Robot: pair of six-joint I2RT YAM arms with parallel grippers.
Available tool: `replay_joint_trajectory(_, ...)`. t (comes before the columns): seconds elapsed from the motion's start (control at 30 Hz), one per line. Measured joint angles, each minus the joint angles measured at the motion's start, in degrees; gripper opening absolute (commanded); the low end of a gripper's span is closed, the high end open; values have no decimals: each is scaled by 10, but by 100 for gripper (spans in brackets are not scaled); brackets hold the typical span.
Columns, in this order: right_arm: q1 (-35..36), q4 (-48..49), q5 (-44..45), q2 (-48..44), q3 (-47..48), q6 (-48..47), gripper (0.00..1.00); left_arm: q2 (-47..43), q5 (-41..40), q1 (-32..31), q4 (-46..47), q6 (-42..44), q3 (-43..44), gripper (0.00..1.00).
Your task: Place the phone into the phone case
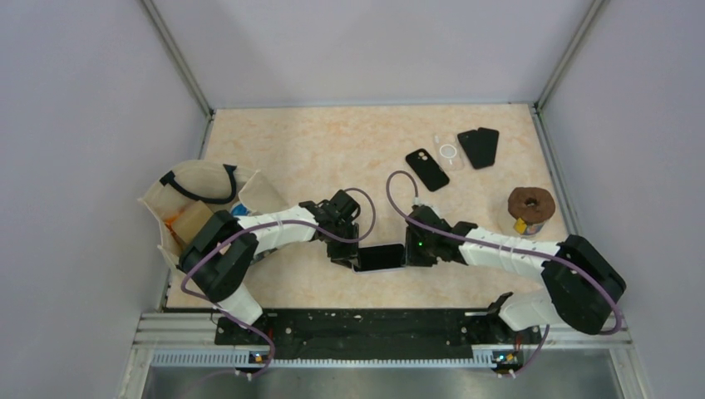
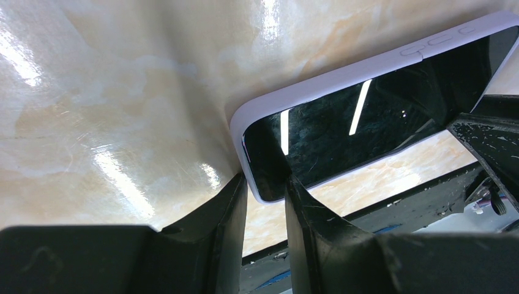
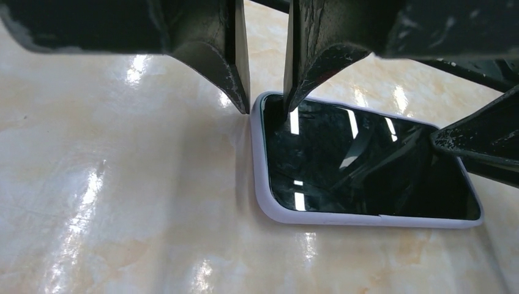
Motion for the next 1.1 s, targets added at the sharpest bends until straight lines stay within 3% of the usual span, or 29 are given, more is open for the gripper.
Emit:
replay_joint_trajectory(0.2,10,-4,9,21,14,0,21,0,0,0,0,0,0,34)
replay_joint_trajectory(0.57,77,-77,106,81,80,6,8,0,-1,0,0,2,-1,34)
replay_joint_trajectory(0.8,84,-88,119,87,90,5,16,-2,-2,-1,3,3,-3,34)
replay_joint_trajectory(0.97,39,-53,59,63,61,-1,31,-5,-13,-7,4,2,-5,32)
replay_joint_trajectory(1.1,4,-6,9,57,42,-7,33,-7,-23,-13,4,-2,-5,26)
